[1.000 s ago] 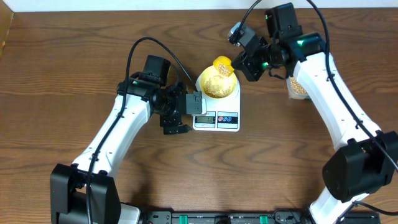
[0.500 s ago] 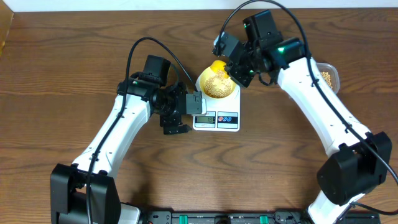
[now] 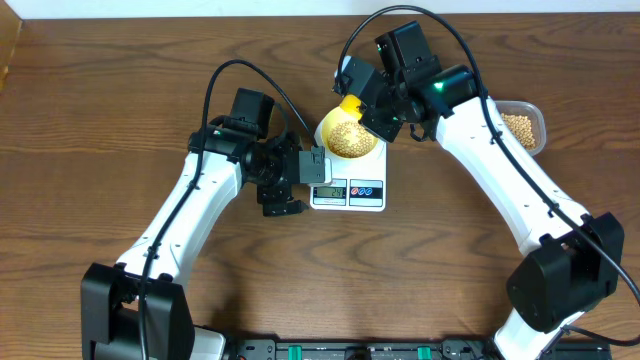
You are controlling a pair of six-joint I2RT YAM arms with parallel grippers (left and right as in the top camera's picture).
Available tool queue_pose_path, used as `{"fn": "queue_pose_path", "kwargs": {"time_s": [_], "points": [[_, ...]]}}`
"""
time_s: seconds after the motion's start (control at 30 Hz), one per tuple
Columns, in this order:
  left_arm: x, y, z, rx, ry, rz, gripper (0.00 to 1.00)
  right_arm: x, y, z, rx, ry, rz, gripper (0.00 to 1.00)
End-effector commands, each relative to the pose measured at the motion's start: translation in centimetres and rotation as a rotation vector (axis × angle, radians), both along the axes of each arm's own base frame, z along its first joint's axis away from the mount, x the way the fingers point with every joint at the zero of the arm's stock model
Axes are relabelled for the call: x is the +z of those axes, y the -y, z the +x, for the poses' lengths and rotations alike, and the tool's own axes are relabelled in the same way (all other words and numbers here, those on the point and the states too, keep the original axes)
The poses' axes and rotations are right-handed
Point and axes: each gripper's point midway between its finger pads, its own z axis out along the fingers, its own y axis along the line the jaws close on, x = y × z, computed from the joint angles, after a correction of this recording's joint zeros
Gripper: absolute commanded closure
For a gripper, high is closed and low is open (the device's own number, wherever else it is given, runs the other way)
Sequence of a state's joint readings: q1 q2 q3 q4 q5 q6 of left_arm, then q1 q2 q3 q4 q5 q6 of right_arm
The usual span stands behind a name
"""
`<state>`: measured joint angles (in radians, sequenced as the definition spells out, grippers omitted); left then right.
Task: Scoop item into bowl and weigh 50g on scale
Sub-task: 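Tilt the scoop with the right gripper to pour soybeans into the bowl, then move the empty scoop with the right gripper back into the soybean tub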
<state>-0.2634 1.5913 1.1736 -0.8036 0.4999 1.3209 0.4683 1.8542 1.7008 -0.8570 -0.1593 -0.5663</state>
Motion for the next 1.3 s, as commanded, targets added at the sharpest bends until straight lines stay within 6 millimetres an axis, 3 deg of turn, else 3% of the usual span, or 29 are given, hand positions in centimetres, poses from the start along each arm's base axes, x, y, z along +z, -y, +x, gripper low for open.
{"fn": "queue_pose_path", "kwargs": {"time_s": [0.0, 0.2, 0.4, 0.5, 0.63, 1.03, 1.27], "points": [[0.4, 0.2, -0.2, -0.004, 0.001, -0.023, 0.03, 1.1, -0.5, 0.1, 0.018, 0.037, 0.001, 0.99], [0.4, 0.2, -0.2, -0.004, 0.001, -0.023, 0.02, 1.9, -1.4, 0.0, -0.015, -0.004, 0.113, 0.99], [0.4, 0.2, -0.2, -0.004, 0.001, -0.023, 0.02, 5.3, -0.9, -0.1, -0.035, -0.053, 0.297, 0.99], [0.4, 0.2, -0.2, -0.004, 0.001, -0.023, 0.02, 7.2, 1.5, 0.5, -0.110, -0.067, 0.377, 0.99], [0.4, 0.2, -0.2, -0.004, 0.001, -0.023, 0.03, 7.7, 5.9, 1.5, -0.271, -0.103, 0.413, 0.99], [0.4, 0.2, -0.2, -0.004, 0.001, -0.023, 0.02, 3.8, 20.2, 0.9, -0.690, -0.220, 0.243, 0.99], [0.4, 0.2, -0.2, -0.004, 0.001, -0.023, 0.02, 2.2, 26.4, 0.1, -0.906, -0.207, 0.058, 0.99]]}}
